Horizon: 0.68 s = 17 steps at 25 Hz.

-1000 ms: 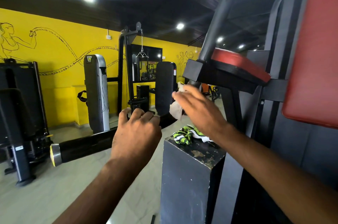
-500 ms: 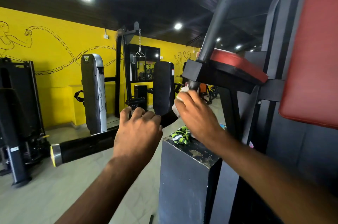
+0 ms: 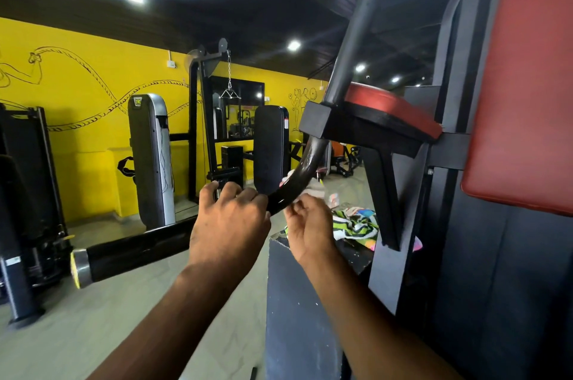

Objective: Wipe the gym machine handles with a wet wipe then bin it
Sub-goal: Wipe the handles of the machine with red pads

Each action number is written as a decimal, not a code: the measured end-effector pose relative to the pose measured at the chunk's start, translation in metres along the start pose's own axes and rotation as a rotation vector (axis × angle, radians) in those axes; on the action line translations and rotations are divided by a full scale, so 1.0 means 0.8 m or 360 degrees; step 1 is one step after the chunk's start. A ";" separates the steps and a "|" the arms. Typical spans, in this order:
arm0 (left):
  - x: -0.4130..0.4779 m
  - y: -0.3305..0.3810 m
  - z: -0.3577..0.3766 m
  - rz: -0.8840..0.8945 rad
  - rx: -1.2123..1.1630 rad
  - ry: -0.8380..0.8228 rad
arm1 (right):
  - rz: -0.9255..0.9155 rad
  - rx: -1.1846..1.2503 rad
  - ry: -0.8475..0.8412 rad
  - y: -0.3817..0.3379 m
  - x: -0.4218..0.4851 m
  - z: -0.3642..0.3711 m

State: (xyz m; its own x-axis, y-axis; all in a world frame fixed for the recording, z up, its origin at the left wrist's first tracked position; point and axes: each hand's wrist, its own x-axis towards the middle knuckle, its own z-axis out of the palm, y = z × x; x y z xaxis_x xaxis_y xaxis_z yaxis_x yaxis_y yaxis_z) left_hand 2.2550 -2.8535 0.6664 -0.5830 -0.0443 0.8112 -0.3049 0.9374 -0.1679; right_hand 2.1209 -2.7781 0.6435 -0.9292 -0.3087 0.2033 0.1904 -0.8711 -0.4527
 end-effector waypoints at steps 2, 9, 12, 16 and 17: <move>0.001 0.000 0.000 0.0002 0.0007 0.0000 | 0.0160 0.0033 -0.0166 -0.009 0.007 0.002; 0.001 0.000 0.002 0.0013 0.0021 0.0011 | -0.0422 0.0026 0.0041 -0.037 0.032 0.036; 0.002 0.002 0.002 0.0009 0.0031 0.0014 | -0.1089 -0.0551 0.0165 -0.024 0.016 0.035; 0.001 0.003 0.003 0.0026 0.0051 0.0001 | -0.2012 -0.1648 -0.0012 -0.030 0.017 0.016; 0.001 0.003 0.003 0.0022 0.0052 0.0008 | -0.2129 -0.1867 -0.0040 -0.035 0.018 0.013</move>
State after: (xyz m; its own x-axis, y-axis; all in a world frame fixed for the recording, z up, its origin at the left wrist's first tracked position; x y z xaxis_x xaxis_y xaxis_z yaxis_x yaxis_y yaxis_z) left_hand 2.2521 -2.8522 0.6656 -0.5835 -0.0296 0.8115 -0.3214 0.9261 -0.1974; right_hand 2.1056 -2.7624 0.6683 -0.2390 0.2991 0.9238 -0.9335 0.1910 -0.3034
